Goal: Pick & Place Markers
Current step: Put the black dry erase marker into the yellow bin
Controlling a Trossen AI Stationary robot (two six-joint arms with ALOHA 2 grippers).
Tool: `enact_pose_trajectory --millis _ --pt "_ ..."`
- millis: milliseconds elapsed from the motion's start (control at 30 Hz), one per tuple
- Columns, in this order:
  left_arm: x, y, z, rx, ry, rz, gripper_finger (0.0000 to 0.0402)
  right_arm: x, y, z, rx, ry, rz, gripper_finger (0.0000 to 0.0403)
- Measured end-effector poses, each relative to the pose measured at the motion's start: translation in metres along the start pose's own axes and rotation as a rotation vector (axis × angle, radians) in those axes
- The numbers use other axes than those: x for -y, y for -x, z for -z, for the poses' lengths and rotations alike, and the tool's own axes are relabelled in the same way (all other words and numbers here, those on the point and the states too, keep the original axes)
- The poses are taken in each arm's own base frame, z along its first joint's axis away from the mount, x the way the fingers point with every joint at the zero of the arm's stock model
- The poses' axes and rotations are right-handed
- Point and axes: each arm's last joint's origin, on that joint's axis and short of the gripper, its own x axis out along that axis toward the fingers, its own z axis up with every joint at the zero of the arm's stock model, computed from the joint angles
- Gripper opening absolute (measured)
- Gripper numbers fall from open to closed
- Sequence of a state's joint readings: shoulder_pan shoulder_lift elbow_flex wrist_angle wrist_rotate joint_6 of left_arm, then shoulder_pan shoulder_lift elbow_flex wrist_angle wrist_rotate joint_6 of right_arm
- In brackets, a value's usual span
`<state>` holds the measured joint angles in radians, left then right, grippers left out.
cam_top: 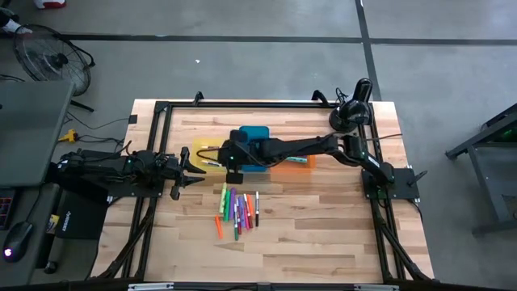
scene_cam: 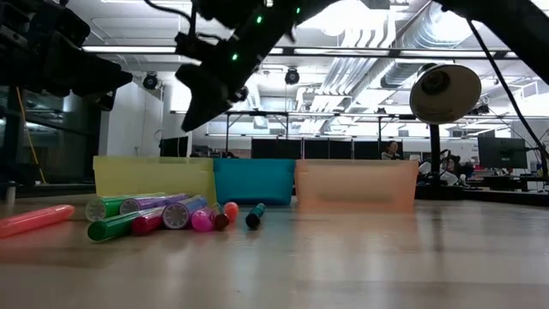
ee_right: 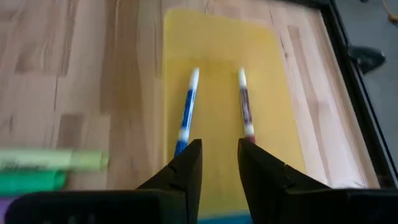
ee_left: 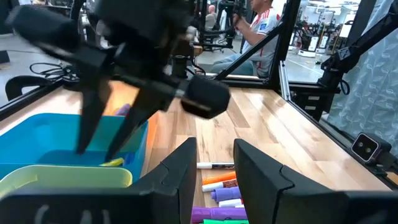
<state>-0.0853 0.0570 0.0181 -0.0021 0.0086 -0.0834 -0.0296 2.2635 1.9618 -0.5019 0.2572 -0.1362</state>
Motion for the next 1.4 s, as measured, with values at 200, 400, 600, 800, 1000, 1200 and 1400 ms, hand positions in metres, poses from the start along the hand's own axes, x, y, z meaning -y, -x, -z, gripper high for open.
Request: enact_pose_trajectory --millis 200,400,600,800,1000,1200,1400 --pt "0.000 0.000 0.000 0.000 0.000 0.000 0.0104 -0.024 0.020 0.012 -0.175 0.059 -0.032 0.0092" --pt "0.000 0.000 0.000 0.001 0.000 0.000 0.0104 -0.051 0.035 0.023 -0.310 0.056 -0.041 0.0091" --pt "0.000 0.000 0.000 0.000 0.000 0.000 0.0104 -0.066 0.046 0.034 -0.437 -0.121 -0.071 0.0091" --pt "0.000 0.000 0.000 0.000 0.000 0.000 0.0104 -0.069 0.049 0.038 -0.511 -0.360 -0.098 0.0092" --pt "0.000 0.000 0.000 0.000 0.000 0.000 0.0104 -0.068 0.049 0.039 -0.521 -0.535 -0.006 0.0093" --pt "0.000 0.000 0.000 0.000 0.000 0.000 0.0104 -0.076 0.054 0.040 -0.516 -0.731 0.096 0.0093" --pt "0.000 0.000 0.000 0.000 0.000 0.000 0.0104 -0.088 0.054 0.048 -0.542 -0.888 0.145 0.0093"
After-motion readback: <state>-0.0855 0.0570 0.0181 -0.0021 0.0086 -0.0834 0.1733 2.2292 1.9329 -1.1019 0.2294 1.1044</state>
